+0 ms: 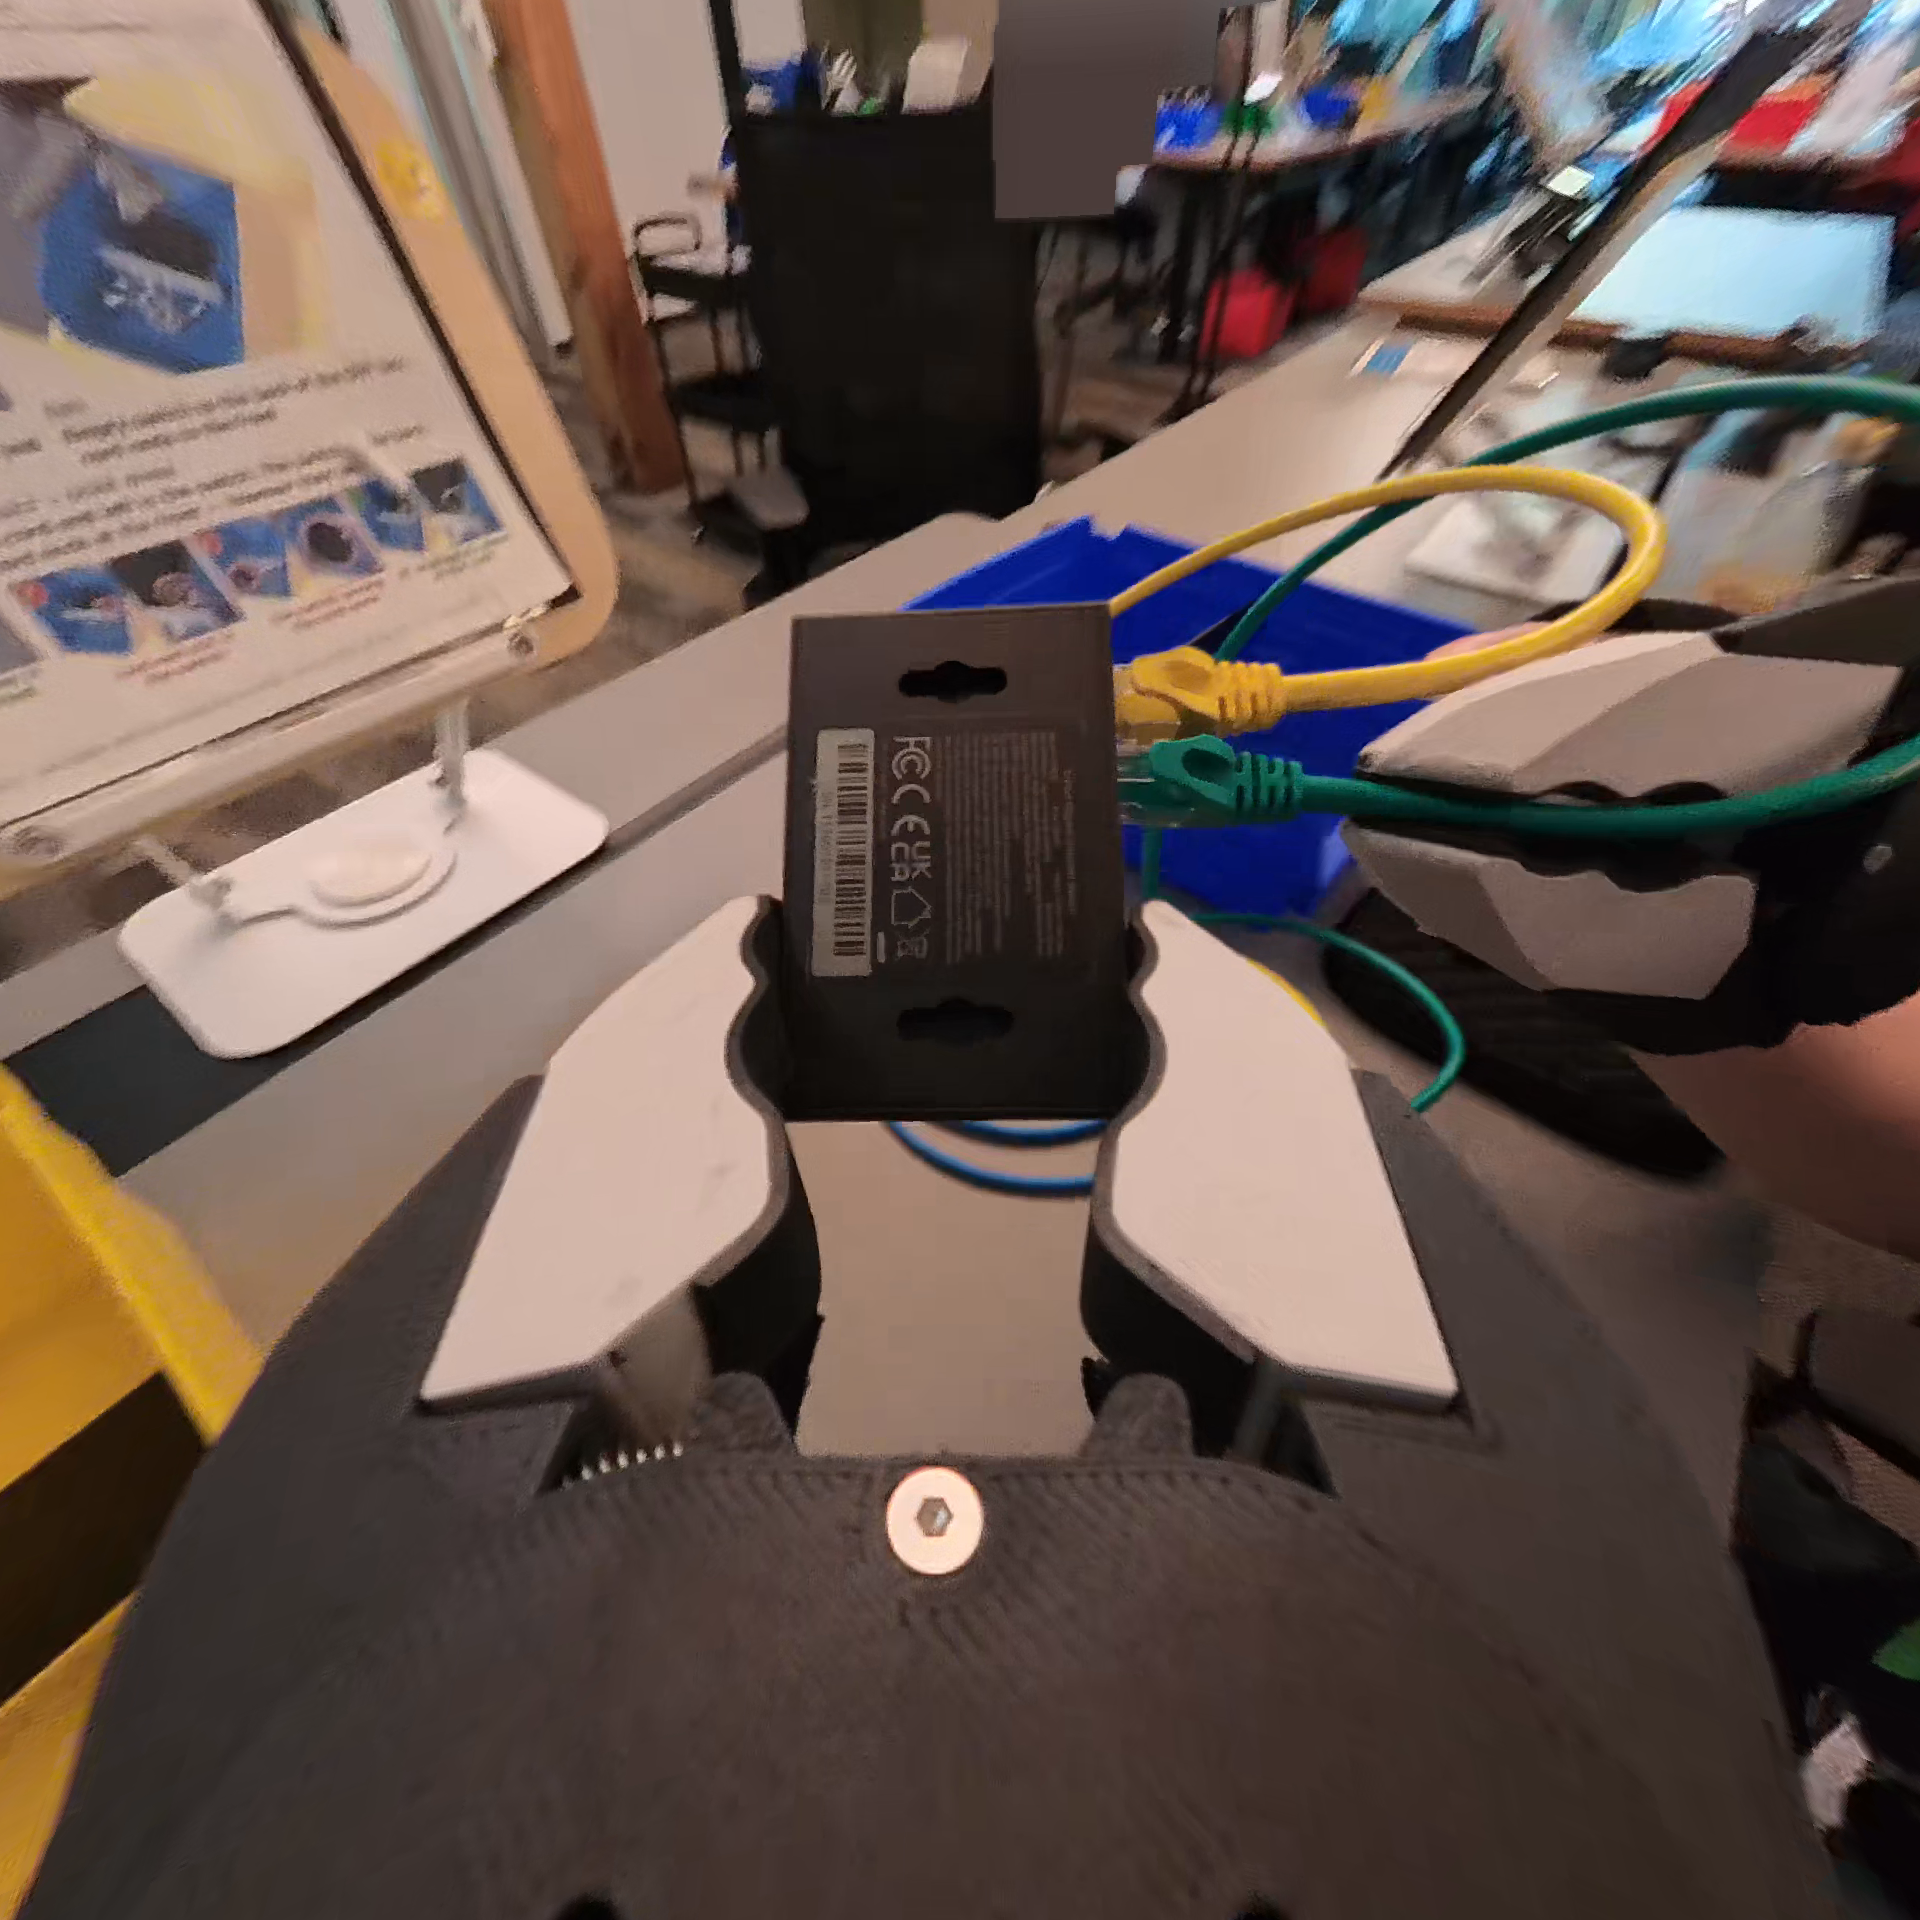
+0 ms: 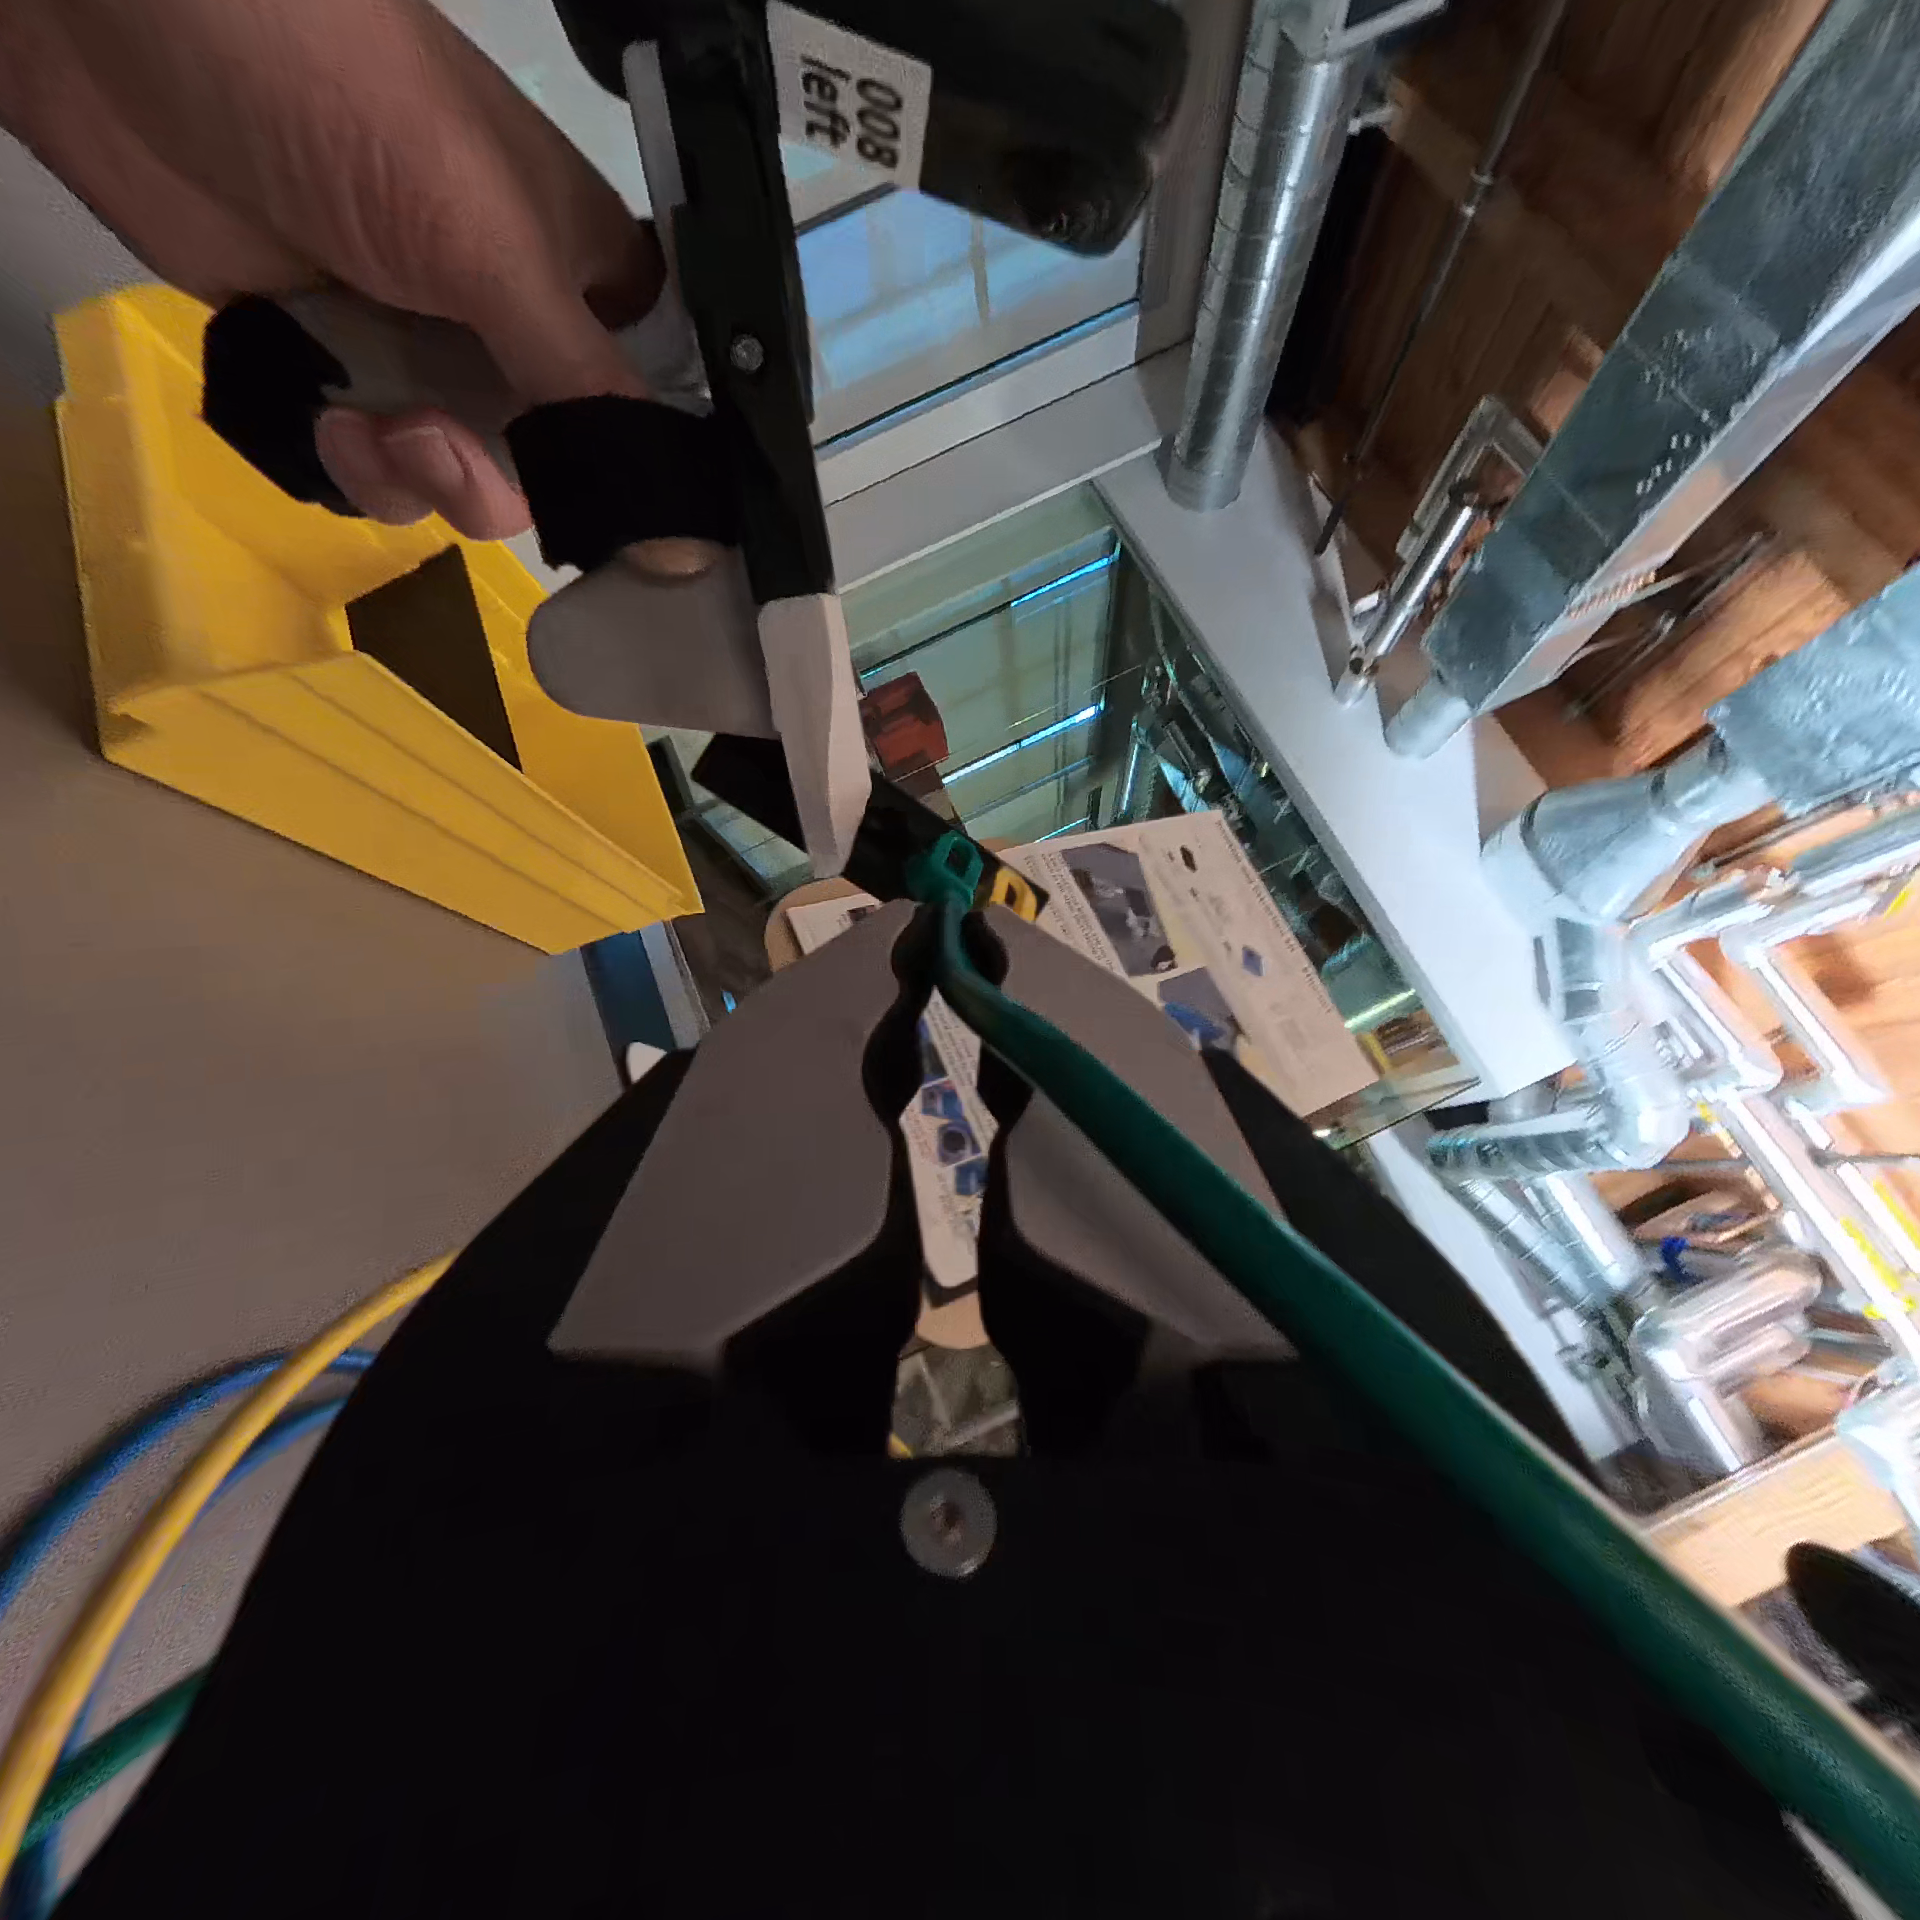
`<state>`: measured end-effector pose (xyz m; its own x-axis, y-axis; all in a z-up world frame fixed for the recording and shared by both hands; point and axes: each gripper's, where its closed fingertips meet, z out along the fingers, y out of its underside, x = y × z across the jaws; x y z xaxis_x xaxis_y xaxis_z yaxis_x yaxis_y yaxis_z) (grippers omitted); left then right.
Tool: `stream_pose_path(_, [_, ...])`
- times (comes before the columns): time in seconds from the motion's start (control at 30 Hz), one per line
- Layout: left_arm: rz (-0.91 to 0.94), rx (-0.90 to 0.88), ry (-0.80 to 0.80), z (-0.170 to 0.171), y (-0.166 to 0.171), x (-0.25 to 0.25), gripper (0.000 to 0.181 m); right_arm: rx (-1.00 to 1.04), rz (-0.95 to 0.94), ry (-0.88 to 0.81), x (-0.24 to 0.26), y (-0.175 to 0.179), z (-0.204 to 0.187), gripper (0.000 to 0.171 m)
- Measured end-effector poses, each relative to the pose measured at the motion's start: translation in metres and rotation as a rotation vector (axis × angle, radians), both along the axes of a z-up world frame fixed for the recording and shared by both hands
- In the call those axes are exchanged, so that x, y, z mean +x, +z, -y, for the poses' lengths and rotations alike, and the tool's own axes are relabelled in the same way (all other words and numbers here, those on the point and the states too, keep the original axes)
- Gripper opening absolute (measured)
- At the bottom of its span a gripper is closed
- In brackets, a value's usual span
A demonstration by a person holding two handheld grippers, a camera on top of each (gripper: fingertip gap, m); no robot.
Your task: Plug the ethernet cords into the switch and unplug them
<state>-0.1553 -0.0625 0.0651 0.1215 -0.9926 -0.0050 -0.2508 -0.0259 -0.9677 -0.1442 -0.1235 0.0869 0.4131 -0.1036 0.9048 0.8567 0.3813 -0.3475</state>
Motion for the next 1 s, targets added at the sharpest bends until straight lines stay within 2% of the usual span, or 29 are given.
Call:
stream_pose_path(0.13, [0.131, -0.110, -0.104, 0.008, 0.004, 0.004, 0.062, -0.006, 0.132, -0.034, -0.002, 0.005, 0.005, 0.006])
stream_pose_path(0.3, [0.056, -0.359, -0.260, 0.012, -0.041, 0.021, 0.070, -0.096, 0.190, -0.051, 0.004, -0.024, -0.003, 0.006])
stream_pose_path(0.4, [0.093, -0.453, -0.296, 0.013, -0.057, 0.029, 0.067, -0.140, 0.148, -0.051, 0.012, -0.039, -0.004, 0.006])
stream_pose_path(0.53, [0.184, -0.425, -0.248, 0.014, -0.057, 0.033, 0.063, -0.186, 0.038, -0.048, 0.019, -0.043, -0.002, 0.007])
stream_pose_path(0.67, [0.257, -0.324, -0.180, 0.015, -0.045, 0.033, 0.061, -0.213, -0.061, -0.022, 0.023, -0.036, 0.001, 0.007])
stream_pose_path(0.8, [0.266, -0.233, -0.126, 0.013, -0.039, 0.030, 0.062, -0.260, -0.132, 0.010, 0.025, -0.034, 0.001, 0.007])
stream_pose_path(1.0, [0.276, -0.235, -0.111, 0.014, -0.042, 0.029, 0.062, -0.285, -0.204, 0.045, 0.023, -0.033, 0.000, 0.007])
